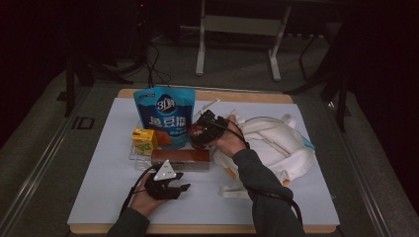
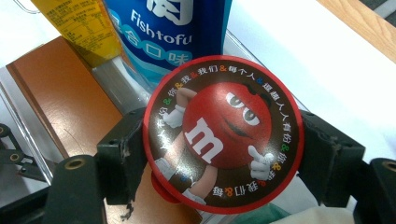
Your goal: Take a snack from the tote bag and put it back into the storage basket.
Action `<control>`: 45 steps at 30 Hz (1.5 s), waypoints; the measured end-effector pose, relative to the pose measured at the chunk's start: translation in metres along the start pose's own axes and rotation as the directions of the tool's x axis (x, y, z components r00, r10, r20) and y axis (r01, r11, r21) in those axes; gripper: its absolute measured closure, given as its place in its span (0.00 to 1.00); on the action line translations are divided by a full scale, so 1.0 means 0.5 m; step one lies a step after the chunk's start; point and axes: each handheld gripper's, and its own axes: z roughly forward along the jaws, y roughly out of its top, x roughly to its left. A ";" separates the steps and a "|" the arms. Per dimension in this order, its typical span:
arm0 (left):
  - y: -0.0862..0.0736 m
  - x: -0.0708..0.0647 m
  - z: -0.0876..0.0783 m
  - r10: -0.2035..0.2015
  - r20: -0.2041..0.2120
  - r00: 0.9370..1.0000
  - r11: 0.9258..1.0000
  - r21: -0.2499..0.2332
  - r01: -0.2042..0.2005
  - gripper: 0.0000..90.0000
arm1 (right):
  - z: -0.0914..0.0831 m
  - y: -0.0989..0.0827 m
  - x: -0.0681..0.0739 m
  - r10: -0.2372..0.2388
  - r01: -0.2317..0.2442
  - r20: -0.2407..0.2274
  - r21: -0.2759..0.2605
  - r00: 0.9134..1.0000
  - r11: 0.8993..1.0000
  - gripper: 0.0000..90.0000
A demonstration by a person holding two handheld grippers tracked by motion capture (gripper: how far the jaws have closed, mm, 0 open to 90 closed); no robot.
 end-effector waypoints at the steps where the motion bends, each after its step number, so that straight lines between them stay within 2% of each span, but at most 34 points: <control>1: 0.000 0.000 0.000 0.000 0.000 1.000 1.000 0.000 0.000 0.55 | 0.001 0.000 0.000 0.001 -0.001 -0.001 0.000 1.000 1.000 0.28; 20: 0.000 0.000 0.000 0.002 0.000 1.000 1.000 -0.001 -0.002 0.55 | 0.019 -0.007 0.005 0.000 0.000 0.006 0.015 1.000 1.000 0.28; 45: 0.000 0.000 0.000 0.005 -0.004 1.000 1.000 0.003 -0.005 0.55 | 0.042 -0.016 0.004 0.027 -0.028 0.012 0.035 1.000 0.999 0.28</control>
